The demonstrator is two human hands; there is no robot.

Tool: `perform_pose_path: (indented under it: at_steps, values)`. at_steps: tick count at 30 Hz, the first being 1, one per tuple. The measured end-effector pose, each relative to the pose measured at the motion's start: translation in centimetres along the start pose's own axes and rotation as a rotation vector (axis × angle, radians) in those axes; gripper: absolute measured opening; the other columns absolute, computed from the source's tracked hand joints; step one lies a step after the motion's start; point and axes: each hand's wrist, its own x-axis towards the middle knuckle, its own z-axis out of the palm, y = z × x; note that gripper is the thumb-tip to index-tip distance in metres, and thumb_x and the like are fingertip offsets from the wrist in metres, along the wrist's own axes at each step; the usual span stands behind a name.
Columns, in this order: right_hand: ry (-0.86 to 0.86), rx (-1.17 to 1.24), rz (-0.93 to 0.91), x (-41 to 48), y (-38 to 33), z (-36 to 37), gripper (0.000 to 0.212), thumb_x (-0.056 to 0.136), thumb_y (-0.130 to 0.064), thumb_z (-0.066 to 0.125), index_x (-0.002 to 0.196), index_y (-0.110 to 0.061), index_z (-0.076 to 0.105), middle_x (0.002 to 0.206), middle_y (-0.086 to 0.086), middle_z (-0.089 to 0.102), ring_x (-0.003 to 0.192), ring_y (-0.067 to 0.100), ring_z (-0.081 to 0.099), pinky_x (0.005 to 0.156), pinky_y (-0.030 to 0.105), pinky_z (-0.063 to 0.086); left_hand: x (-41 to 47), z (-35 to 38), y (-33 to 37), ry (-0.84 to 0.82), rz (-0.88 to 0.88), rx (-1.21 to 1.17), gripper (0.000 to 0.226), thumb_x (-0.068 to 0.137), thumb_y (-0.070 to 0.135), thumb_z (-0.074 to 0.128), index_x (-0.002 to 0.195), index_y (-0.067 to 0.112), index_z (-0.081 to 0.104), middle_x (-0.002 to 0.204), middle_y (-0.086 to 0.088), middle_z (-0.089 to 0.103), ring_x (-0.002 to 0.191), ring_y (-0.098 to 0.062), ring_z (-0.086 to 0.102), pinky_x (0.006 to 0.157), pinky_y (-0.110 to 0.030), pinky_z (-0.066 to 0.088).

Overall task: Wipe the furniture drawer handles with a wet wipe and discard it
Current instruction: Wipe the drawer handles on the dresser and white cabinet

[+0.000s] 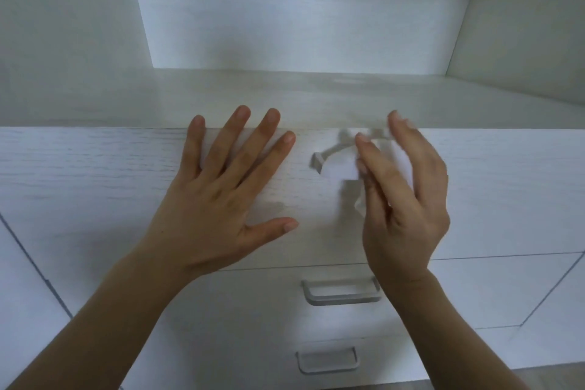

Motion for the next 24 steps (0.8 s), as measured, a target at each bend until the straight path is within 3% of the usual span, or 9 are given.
perform_pose_path:
  at_steps: [4,9,14,17,20,24]
  values:
    - [-0.136,-0.050,-0.176,0.2,1.5,-0.8,0.024,0.099,-0.021,0.052,0.117,-0.006,0.059,0.128,0.013,0.053,0.118,0.028,0.052,0.102,0.038,0.042,0.0,0.1,0.0,0.005,0.002,-0.003,0.078,0.093,0.067,0.013,0.149,0.013,0.008,0.156,-0.004,-0.002,0.144,-0.026,-0.004,0.113,-0.050,-0.008]
    - [-0.368,-0.169,-0.459,1.1,3.7,-2.9,0.044,0.099,-0.023,0.039,0.135,0.003,0.041,0.140,0.017,0.036,0.132,0.034,0.036,0.115,0.039,0.027,0.1,-0.2,0.1,-0.019,0.001,-0.012,0.077,0.092,0.067,0.013,0.148,0.014,0.008,0.155,-0.006,0.006,0.144,-0.023,-0.007,0.113,-0.049,-0.009]
    - [-0.486,-0.243,-0.678,2.1,6.2,-3.7,0.070,0.082,-0.004,0.072,0.142,-0.010,0.037,0.146,0.011,0.035,0.136,0.026,0.034,0.116,0.035,0.025,0.1,-0.3,0.1,-0.027,-0.006,-0.010,0.077,0.092,0.067,0.013,0.148,0.015,0.008,0.155,-0.007,0.007,0.144,-0.024,-0.006,0.114,-0.049,-0.009]
    - [-0.409,-0.199,-0.635,2.3,5.4,-3.3,0.054,0.086,0.002,0.065,0.136,-0.005,0.046,0.142,0.010,0.044,0.131,0.025,0.043,0.112,0.035,0.033,0.1,-0.2,0.1,-0.012,0.003,-0.005,0.077,0.092,0.066,0.013,0.149,0.014,0.007,0.156,-0.004,0.003,0.144,-0.025,-0.005,0.113,-0.049,-0.009]
    - [-0.337,-0.103,-0.555,2.4,2.8,-1.8,0.030,0.098,-0.004,0.051,0.128,-0.002,0.053,0.132,0.012,0.053,0.125,0.024,0.051,0.104,0.037,0.044,0.0,0.0,0.1,0.001,0.010,0.007,0.077,0.093,0.066,0.014,0.150,0.014,0.008,0.157,-0.005,-0.002,0.144,-0.028,-0.002,0.113,-0.052,-0.006]
    - [-0.335,-0.040,-0.545,2.8,2.0,-1.0,0.025,0.100,-0.013,0.050,0.121,-0.003,0.058,0.124,0.012,0.060,0.119,0.026,0.056,0.097,0.040,0.050,0.0,-0.1,0.1,0.006,0.012,0.006,0.077,0.093,0.066,0.014,0.149,0.013,0.009,0.157,-0.003,-0.006,0.144,-0.027,-0.003,0.113,-0.051,-0.007]
